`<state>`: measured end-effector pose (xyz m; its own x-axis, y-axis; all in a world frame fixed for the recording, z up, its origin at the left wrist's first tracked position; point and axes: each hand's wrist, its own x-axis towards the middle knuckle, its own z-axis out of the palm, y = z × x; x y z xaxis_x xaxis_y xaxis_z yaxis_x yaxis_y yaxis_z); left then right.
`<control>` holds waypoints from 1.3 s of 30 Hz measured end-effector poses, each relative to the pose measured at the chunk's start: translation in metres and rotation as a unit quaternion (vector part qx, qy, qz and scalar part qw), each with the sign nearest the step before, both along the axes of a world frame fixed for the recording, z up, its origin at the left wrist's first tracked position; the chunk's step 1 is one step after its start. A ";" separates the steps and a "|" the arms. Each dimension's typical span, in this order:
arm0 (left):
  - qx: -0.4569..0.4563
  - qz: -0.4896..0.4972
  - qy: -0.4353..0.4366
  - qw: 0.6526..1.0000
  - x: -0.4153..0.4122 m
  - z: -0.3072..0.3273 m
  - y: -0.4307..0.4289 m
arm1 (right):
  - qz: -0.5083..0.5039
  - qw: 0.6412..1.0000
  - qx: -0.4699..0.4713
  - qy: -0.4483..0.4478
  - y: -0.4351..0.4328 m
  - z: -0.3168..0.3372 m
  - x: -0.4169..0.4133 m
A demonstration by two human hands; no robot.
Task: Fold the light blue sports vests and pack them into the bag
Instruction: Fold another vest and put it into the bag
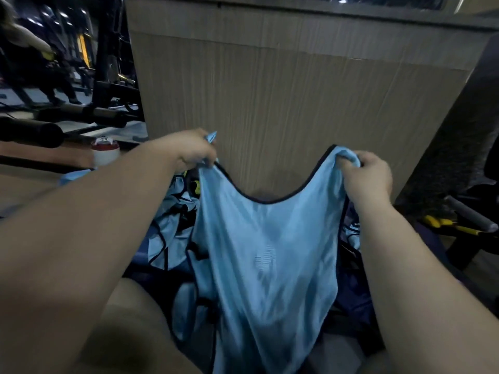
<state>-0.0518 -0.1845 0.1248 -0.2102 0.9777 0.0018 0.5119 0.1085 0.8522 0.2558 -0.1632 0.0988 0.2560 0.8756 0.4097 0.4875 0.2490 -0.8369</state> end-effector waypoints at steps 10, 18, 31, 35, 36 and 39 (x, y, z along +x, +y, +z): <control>0.091 0.102 -0.017 0.990 -0.031 -0.011 0.007 | -0.004 0.997 -0.066 -0.031 0.006 -0.006 0.017; 0.063 0.056 -0.093 0.992 -0.033 -0.016 0.005 | 0.131 0.984 -0.121 -0.016 -0.003 -0.003 0.019; 0.064 0.046 -0.138 0.987 -0.043 -0.030 0.004 | 0.192 0.970 -0.129 0.074 0.001 -0.005 0.022; 0.147 0.146 -0.044 0.977 -0.045 -0.035 0.008 | 0.196 0.974 -0.089 0.067 0.003 -0.009 0.020; 0.161 0.172 -0.022 0.972 -0.045 -0.035 0.009 | 0.193 0.975 -0.085 0.071 0.003 -0.009 0.020; 0.187 0.213 0.006 0.959 -0.047 -0.034 0.014 | 0.192 0.976 -0.078 0.065 0.005 -0.009 0.021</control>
<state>-0.0986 -0.1705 0.0907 -0.5875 0.7336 0.3415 0.4996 -0.0032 0.8663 0.2766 -0.1585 0.0898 -0.0620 0.9665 0.2489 0.2698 0.2563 -0.9282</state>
